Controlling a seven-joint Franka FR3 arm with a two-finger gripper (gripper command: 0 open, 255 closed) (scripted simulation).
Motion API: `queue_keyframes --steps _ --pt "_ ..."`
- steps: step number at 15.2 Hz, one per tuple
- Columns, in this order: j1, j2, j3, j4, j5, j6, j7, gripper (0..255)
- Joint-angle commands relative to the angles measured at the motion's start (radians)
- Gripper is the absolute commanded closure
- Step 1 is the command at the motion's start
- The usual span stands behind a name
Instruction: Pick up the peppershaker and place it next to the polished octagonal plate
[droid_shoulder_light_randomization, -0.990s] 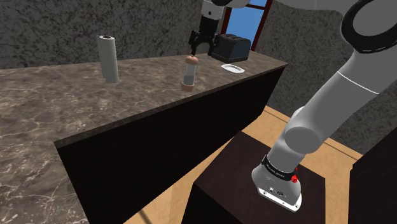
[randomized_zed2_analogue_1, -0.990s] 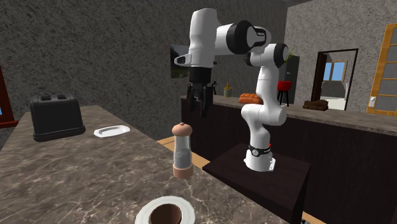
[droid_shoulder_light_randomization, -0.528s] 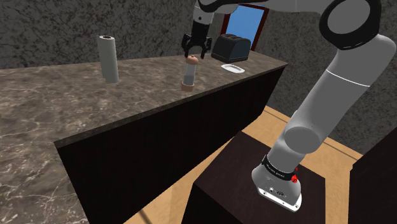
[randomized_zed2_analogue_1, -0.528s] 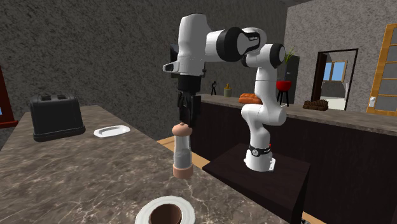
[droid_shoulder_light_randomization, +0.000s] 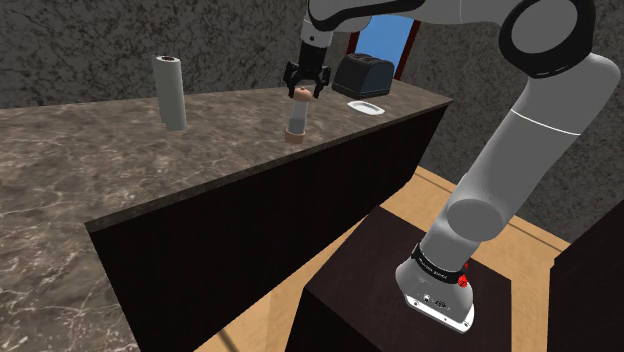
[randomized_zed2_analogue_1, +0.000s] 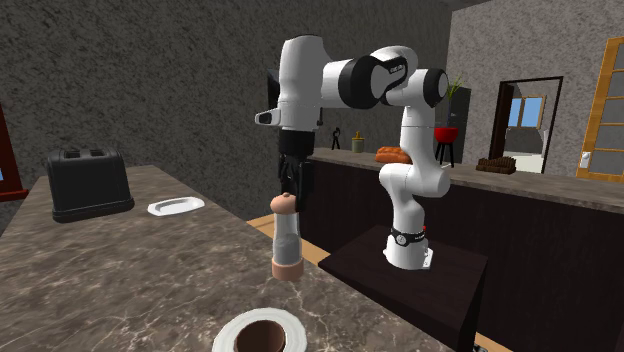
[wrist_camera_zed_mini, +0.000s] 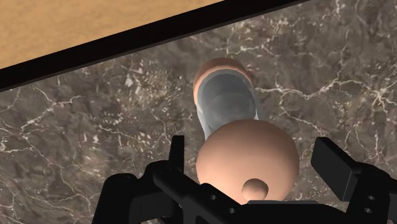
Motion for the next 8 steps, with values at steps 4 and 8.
queue_keyframes --steps 4,8 --pt "0.0 0.0 0.0 -0.001 0.0 0.001 0.0 255" --pt "0.0 0.0 0.0 -0.001 0.0 0.001 0.0 255"
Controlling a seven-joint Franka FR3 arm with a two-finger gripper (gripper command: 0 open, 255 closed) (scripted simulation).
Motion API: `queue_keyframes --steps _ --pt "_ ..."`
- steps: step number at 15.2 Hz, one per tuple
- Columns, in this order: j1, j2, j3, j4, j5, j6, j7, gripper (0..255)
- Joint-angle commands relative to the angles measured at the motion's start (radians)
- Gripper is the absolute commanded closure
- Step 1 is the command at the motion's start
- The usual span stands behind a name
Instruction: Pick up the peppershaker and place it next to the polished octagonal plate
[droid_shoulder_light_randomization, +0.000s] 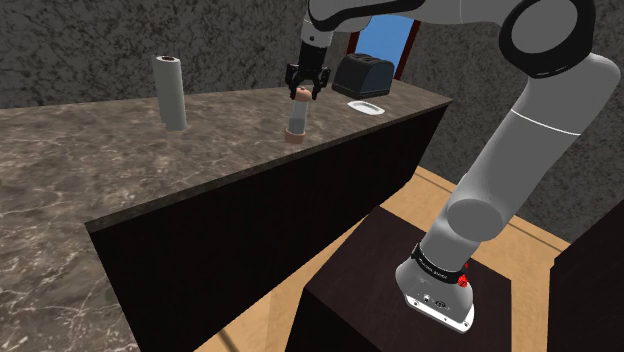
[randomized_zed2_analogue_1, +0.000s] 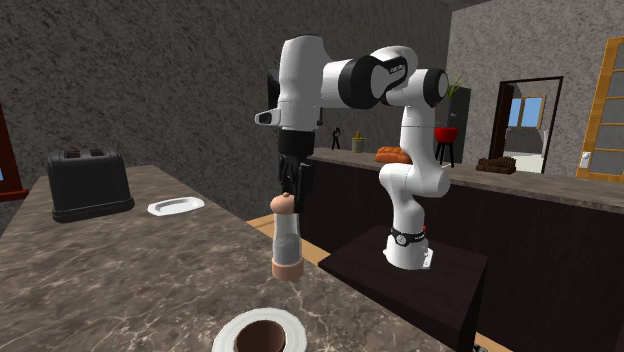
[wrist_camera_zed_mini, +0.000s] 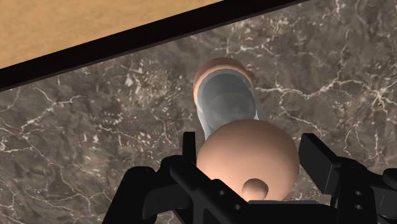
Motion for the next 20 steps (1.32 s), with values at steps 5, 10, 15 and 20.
queue_keyframes --steps 5,10,15,20 --pt "0.0 0.0 0.0 0.0 0.0 0.0 0.0 255" --pt "0.0 -0.002 0.0 0.064 0.001 -0.067 -0.002 255" --pt "0.0 0.002 0.0 0.136 0.001 -0.135 -0.004 255" --pt "0.001 0.011 0.001 0.215 0.002 -0.204 -0.006 255"
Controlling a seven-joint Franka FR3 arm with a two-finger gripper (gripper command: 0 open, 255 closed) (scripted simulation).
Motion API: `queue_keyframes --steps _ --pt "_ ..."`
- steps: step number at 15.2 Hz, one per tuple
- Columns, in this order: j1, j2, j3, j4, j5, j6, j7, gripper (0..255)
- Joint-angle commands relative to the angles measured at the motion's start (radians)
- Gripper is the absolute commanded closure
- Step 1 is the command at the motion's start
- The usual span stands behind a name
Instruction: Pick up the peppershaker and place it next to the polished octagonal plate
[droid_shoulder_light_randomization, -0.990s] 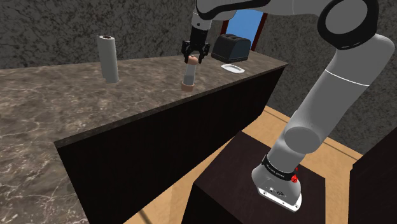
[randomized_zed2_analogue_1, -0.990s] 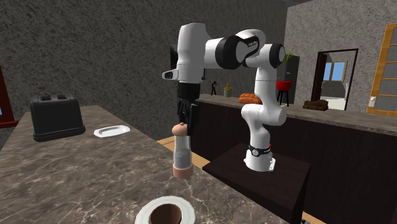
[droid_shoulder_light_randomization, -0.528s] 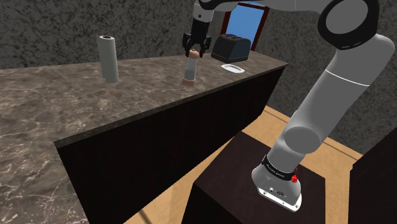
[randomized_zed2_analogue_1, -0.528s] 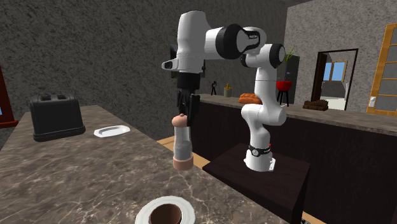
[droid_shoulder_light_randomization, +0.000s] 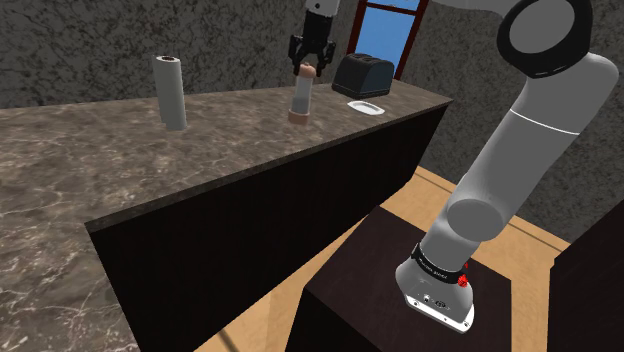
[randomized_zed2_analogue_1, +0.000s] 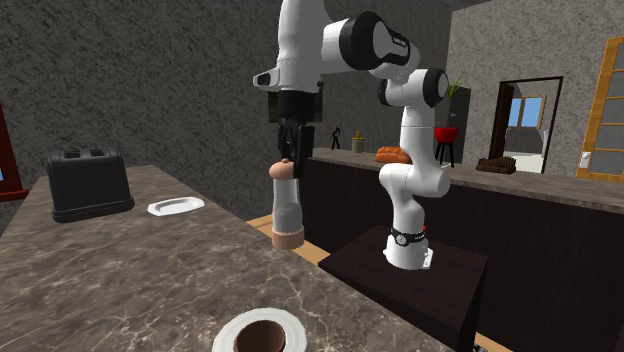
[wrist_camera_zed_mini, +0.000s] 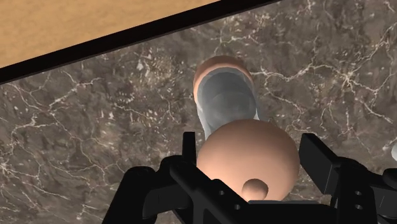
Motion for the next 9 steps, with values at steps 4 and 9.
queue_keyframes --steps 4,9 --pt "-0.012 0.006 -0.012 0.05 0.002 -0.044 -0.026 255" --pt "-0.07 0.005 -0.073 0.049 0.011 -0.041 -0.145 255"
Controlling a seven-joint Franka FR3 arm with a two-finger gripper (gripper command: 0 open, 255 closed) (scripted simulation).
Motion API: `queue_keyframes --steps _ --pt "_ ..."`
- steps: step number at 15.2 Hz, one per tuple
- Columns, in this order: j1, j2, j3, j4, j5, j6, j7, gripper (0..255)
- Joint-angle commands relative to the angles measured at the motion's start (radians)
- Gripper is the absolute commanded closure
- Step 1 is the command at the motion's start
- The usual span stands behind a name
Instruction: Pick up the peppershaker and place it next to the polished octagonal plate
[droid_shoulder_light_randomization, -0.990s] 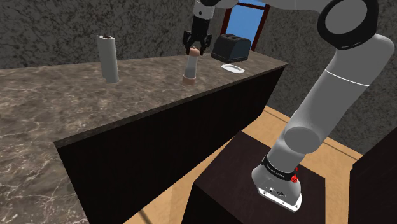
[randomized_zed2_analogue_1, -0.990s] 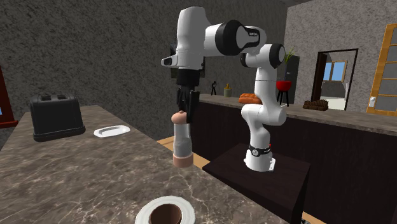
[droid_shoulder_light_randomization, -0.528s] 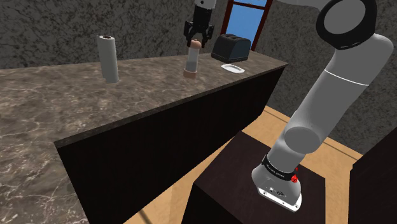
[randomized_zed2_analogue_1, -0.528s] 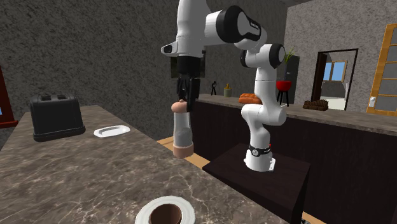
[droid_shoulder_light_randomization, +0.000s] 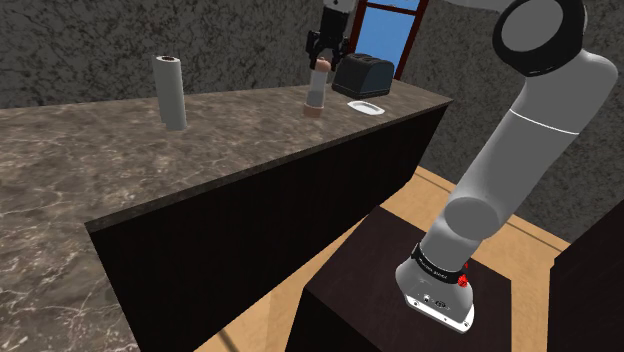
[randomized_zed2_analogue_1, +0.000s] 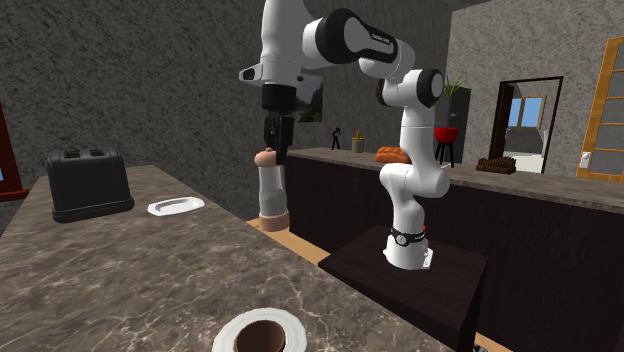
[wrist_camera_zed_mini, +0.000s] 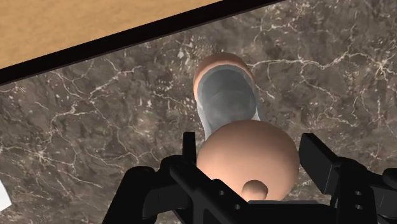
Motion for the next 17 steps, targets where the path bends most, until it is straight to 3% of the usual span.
queue_keyframes --steps 1,9,17 --pt "-0.024 0.005 -0.025 0.005 0.004 0.001 -0.05 255" --pt "-0.122 0.068 -0.12 0.081 0.033 -0.012 -0.245 255" --pt "-0.239 0.205 -0.203 0.254 0.093 -0.055 -0.439 255"
